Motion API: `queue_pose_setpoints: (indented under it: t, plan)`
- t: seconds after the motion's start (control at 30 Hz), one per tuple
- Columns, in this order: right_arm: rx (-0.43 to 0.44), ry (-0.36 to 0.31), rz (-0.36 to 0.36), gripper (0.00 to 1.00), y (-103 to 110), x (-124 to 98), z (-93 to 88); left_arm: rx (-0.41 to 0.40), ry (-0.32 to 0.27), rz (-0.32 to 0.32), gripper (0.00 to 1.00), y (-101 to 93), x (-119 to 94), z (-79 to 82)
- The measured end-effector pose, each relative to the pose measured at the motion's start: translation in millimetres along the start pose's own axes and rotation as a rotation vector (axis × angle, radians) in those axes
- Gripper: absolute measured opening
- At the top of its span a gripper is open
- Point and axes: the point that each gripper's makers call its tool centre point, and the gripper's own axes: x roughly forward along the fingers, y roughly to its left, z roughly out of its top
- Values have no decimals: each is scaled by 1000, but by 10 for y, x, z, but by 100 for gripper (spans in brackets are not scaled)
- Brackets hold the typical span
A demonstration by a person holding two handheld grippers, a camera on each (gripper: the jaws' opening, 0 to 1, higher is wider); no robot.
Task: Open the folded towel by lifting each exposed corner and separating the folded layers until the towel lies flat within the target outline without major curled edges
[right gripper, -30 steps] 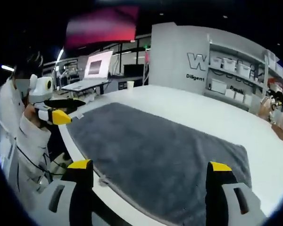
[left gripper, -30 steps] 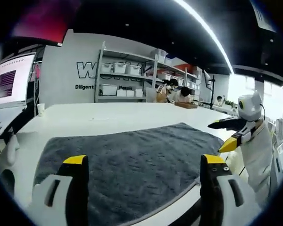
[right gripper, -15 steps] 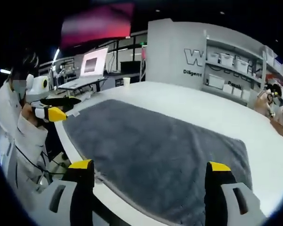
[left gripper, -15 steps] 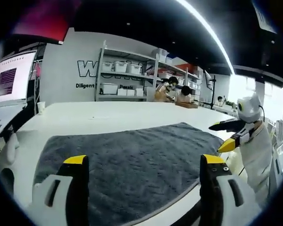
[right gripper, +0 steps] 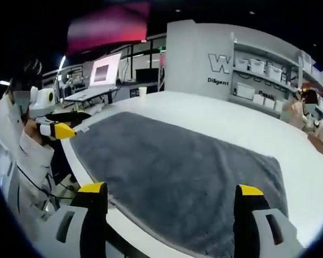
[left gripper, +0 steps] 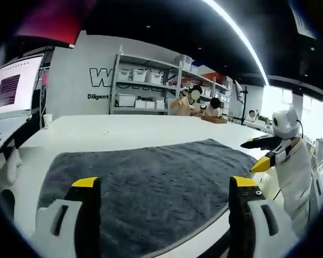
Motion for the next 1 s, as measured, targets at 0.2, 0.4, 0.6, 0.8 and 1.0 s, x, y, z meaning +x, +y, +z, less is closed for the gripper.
queue_pose_setpoints:
  t: [0.2,0.4,0.6,0.8,1.0]
  plan:
    - [3,3,-5,97,-15,6,3,-9,-17,-1,99,18,3,30]
    - [5,6,0,97,-14,34,10,-13,-37,4,99,45,-9,60]
    - [6,3,0,98,-22,43,11,-15,-14,-5,99,30,11,-4]
    - [14,5,0,98,-41,45,-2,-18,-22,-16,99,14,31,16]
    - [19,-2,-9,98,-68,1,-6,-18,-23,-27,99,-21,46,27]
